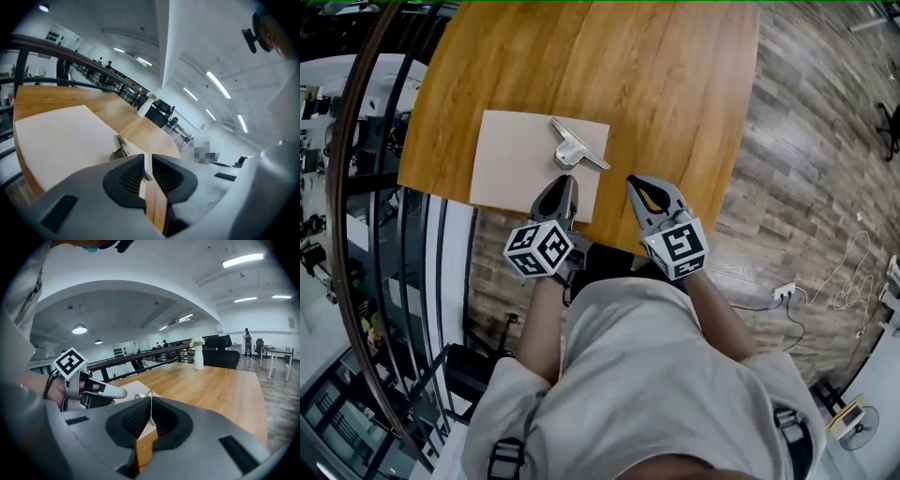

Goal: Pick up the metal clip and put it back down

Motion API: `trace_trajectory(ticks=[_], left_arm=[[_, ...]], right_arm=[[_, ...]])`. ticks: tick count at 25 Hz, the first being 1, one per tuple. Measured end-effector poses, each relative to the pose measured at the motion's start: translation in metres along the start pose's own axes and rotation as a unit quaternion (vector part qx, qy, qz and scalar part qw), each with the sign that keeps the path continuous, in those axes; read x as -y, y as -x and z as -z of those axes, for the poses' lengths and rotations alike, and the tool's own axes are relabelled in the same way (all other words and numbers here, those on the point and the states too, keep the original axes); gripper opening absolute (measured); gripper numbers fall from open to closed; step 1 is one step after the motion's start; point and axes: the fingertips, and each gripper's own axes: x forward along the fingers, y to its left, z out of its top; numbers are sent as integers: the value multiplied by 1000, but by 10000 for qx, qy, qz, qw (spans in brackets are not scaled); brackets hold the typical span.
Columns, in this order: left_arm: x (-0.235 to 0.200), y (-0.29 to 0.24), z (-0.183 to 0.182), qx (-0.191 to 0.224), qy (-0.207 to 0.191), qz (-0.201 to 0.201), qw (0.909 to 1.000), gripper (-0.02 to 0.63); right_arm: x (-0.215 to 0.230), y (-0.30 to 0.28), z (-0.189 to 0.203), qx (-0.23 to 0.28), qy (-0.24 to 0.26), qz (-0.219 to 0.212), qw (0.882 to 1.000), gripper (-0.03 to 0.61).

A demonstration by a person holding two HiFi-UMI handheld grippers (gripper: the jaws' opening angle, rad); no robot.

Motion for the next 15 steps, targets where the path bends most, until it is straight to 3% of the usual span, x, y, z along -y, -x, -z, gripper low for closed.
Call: trace_trajectory(ticks=[4, 8, 15], left_arm=[[-13, -4, 3, -225, 462, -34, 9987, 31], [-17, -15, 5, -474, 913, 157, 9946, 137], [-32, -36, 4, -865, 1062, 180, 9904, 160]], right_arm=[[-3, 3, 0, -91, 18, 108, 9999, 26], [3, 5, 0, -165, 13, 271, 9995, 26], [19, -3, -3, -246, -65, 578, 9980, 26]])
